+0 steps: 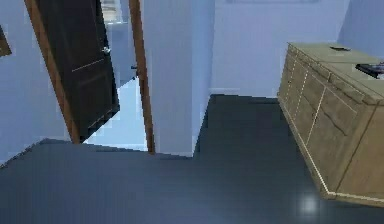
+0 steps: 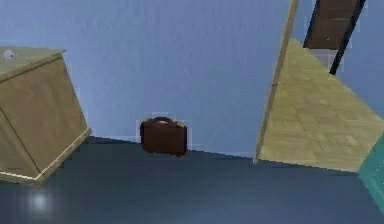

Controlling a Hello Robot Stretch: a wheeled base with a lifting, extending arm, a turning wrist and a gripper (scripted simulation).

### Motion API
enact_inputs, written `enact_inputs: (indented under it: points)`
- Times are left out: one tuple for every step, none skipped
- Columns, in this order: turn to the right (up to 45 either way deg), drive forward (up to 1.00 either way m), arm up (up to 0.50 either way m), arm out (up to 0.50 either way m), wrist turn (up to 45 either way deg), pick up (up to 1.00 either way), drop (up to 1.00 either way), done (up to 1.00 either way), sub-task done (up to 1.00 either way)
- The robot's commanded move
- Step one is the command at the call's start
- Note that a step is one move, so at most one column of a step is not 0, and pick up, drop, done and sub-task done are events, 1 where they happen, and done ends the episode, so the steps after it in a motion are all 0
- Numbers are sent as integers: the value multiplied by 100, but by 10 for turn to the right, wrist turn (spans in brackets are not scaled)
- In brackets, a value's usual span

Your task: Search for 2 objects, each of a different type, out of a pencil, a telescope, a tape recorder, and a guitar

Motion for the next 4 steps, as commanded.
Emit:
enact_inputs:
  points:
    - [0, 15, 0, 0, 0, 0, 0, 0, 0]
    - [-330, 0, 0, 0, 0, 0, 0, 0, 0]
    - [0, 100, 0, 0, 0, 0, 0, 0, 0]
    - [-30, 0, 0, 0, 0, 0, 0, 0, 0]
